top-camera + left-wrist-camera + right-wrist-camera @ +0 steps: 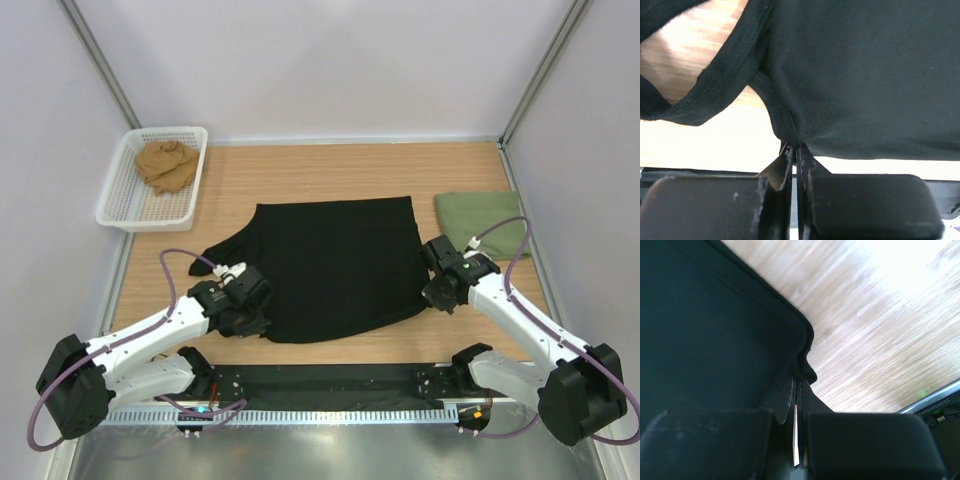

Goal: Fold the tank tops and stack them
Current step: Fold the tank top

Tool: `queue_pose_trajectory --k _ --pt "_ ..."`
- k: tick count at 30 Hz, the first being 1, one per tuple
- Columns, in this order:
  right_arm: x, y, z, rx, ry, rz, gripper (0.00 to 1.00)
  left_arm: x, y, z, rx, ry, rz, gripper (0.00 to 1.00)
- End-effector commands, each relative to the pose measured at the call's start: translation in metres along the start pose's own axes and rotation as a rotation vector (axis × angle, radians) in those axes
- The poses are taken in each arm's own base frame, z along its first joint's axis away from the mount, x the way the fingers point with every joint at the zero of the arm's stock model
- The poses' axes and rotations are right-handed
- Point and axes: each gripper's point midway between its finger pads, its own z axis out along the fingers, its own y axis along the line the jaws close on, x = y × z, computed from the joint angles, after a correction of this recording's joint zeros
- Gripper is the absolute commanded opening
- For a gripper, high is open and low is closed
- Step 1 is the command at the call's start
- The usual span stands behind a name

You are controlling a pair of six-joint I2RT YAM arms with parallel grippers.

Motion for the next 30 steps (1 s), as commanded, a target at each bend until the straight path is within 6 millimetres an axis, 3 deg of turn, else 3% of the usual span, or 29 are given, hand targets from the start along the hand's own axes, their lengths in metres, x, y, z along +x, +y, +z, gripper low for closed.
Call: queue_pose_trajectory --k 1,11,23,30 --pt "-0.023 0.014 -0.013 -0.008 -0.076 -0.008 0.01 -0.013 -0.008 -0.009 -0.017 -0.031 0.041 0.0" --pt "-0.05 0.037 -0.015 0.014 -0.124 -0.032 0.01 -0.043 -0.021 -0.011 -0.02 -0.039 0.022 0.0" --pt "-0.087 0.068 -0.004 -0.031 -0.092 -0.016 0.01 -0.083 -0.045 -0.016 0.039 -0.027 -0.015 0.0" --pt "-0.103 0.082 0.002 -0.038 -0.092 -0.01 0.01 -0.106 -0.047 -0.017 0.051 -0.028 -0.034 0.0"
